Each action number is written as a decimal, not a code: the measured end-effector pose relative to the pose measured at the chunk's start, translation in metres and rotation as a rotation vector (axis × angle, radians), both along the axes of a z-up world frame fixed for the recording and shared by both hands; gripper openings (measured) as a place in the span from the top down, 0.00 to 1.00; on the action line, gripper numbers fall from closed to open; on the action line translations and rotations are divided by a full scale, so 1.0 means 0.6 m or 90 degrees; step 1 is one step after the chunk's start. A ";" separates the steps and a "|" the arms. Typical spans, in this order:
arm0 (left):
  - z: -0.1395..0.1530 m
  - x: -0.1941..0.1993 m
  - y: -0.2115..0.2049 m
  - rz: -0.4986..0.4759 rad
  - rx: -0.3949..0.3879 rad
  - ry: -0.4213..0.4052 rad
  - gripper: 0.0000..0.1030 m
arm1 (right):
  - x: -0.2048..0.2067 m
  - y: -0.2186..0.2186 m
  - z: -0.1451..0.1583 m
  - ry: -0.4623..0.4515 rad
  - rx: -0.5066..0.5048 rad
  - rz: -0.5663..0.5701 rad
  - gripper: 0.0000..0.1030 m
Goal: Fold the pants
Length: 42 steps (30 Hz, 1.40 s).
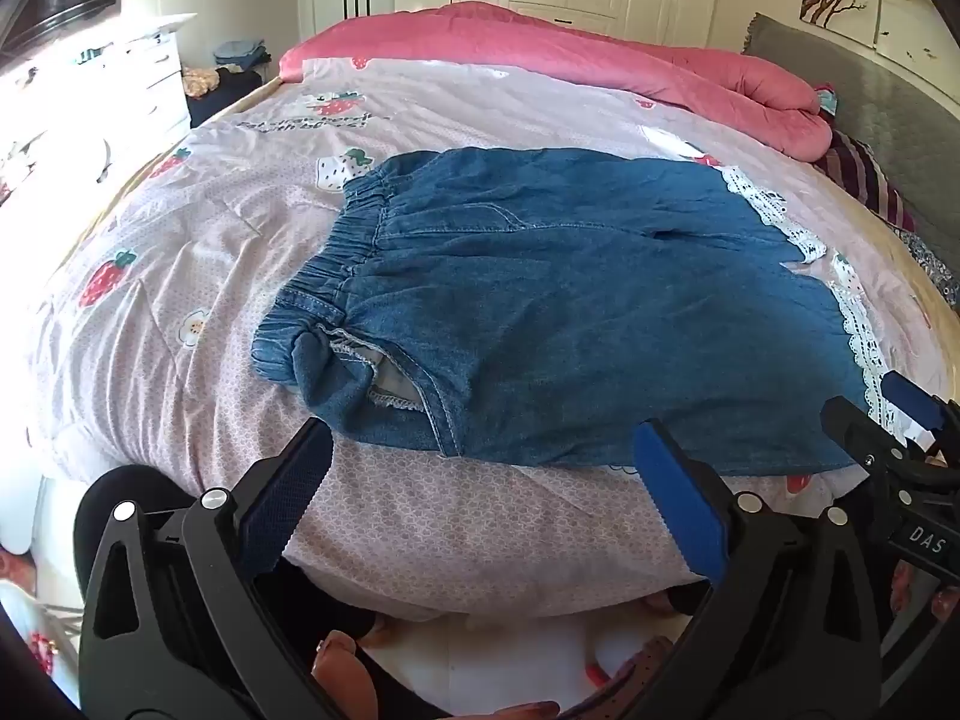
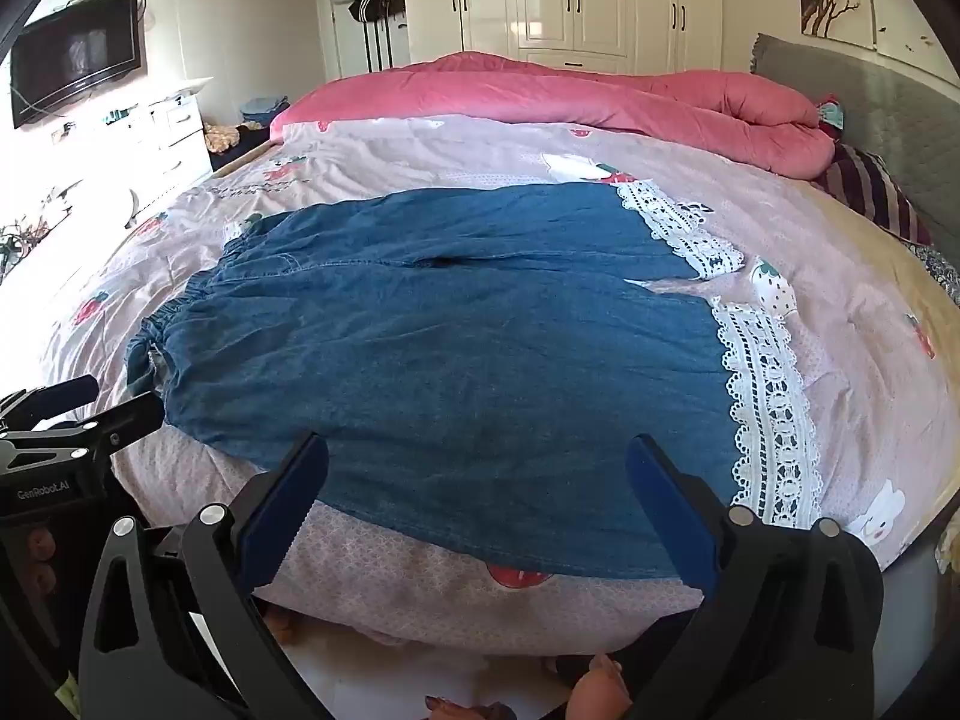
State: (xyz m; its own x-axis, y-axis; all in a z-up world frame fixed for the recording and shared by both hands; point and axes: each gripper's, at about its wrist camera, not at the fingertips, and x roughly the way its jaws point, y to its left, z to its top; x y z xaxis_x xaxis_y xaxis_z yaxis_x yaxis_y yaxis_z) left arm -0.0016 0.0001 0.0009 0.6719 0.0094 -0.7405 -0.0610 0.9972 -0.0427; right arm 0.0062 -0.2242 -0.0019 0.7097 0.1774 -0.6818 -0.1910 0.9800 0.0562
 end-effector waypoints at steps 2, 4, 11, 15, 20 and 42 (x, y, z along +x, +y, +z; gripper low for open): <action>0.001 -0.002 0.001 0.001 0.000 0.000 0.08 | 0.000 0.005 0.000 0.000 -0.016 0.002 0.04; 0.000 0.000 -0.002 -0.001 0.006 0.003 0.08 | 0.000 0.007 0.002 -0.005 -0.005 0.006 0.04; -0.001 -0.001 -0.006 -0.002 0.004 0.002 0.08 | -0.010 0.003 0.014 -0.023 -0.011 0.015 0.04; 0.000 0.001 -0.001 -0.005 0.001 0.001 0.08 | -0.009 0.008 0.014 -0.023 -0.011 0.017 0.04; 0.002 0.000 -0.001 -0.005 0.003 -0.001 0.08 | -0.009 0.011 0.014 -0.021 -0.009 0.019 0.04; 0.002 -0.003 0.000 -0.004 -0.001 -0.008 0.08 | -0.013 0.019 0.013 -0.025 -0.016 0.019 0.04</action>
State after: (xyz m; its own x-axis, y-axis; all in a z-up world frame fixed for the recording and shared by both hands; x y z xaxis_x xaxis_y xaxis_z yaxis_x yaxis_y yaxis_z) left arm -0.0032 -0.0002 0.0020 0.6815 0.0036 -0.7318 -0.0539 0.9975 -0.0453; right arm -0.0019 -0.2130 0.0056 0.7310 0.1822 -0.6576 -0.2214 0.9749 0.0240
